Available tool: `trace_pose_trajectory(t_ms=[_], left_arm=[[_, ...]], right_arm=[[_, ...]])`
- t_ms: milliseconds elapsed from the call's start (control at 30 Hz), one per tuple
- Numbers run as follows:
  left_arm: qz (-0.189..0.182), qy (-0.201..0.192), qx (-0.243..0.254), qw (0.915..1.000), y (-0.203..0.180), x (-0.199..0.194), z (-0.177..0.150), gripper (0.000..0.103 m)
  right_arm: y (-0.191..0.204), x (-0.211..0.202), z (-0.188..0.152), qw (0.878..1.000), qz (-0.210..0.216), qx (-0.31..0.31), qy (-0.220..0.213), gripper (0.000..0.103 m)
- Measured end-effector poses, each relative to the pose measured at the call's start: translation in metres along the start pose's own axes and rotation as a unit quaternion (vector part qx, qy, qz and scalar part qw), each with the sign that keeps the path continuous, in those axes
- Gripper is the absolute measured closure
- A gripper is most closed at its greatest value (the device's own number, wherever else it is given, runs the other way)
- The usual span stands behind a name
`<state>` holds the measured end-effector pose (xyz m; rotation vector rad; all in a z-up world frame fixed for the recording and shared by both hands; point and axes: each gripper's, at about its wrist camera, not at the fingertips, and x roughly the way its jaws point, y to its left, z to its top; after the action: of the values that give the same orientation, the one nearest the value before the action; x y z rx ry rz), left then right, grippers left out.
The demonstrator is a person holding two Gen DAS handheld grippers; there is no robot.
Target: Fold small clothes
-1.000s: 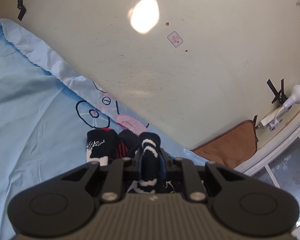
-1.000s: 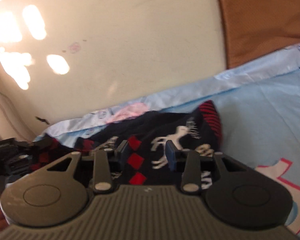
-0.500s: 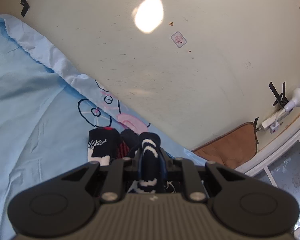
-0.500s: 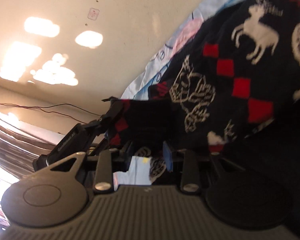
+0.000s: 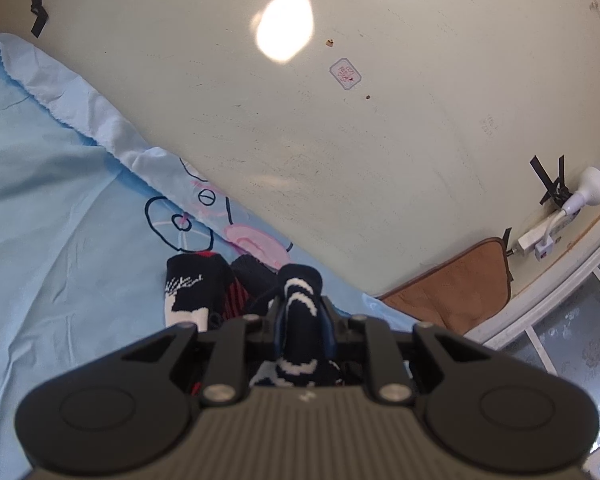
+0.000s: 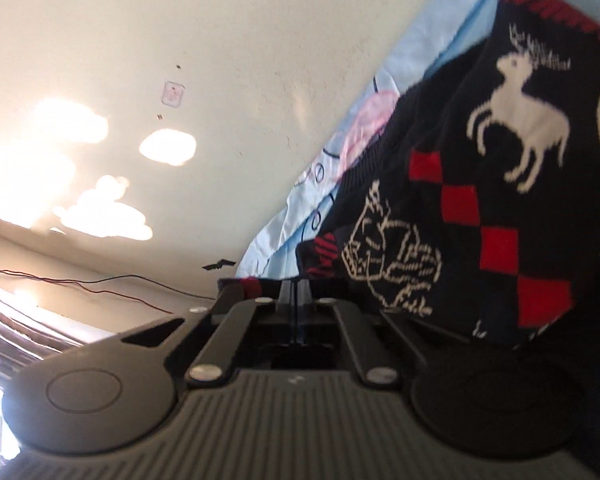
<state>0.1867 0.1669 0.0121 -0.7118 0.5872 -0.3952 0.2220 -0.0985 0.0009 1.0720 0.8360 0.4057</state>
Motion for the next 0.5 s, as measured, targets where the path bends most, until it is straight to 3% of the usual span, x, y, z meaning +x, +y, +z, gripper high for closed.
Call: trace_pose_trajectory(t_ms=[100, 200, 267, 300, 333, 500], left_arm=[[-0.001, 0.004, 0.014, 0.9999, -0.005, 0.003, -0.004, 0.086], [0.002, 0.005, 0.018, 0.9998, -0.006, 0.004, -0.005, 0.086], [0.002, 0.004, 0.013, 0.9999, -0.005, 0.003, -0.004, 0.086], [0.002, 0.003, 0.010, 0.9999, -0.003, 0.003, -0.003, 0.086], [0.003, 0.002, 0.007, 1.0000, -0.002, 0.002, -0.003, 0.086], [0.001, 0.002, -0.006, 1.0000, 0.001, 0.001, -0.001, 0.086]], right_arm=[[-0.001, -0.010, 0.010, 1.000, 0.009, 0.003, -0.013, 0.099], [-0.010, -0.012, 0.009, 0.999, 0.019, 0.032, 0.015, 0.092], [-0.023, -0.012, 0.000, 0.995, 0.035, 0.078, 0.050, 0.072], [-0.028, -0.009, -0.005, 0.992, 0.041, 0.101, 0.061, 0.055], [-0.032, -0.004, -0.012, 0.989, 0.044, 0.123, 0.071, 0.051], [-0.032, 0.019, -0.028, 0.979, 0.055, 0.172, 0.097, 0.048]])
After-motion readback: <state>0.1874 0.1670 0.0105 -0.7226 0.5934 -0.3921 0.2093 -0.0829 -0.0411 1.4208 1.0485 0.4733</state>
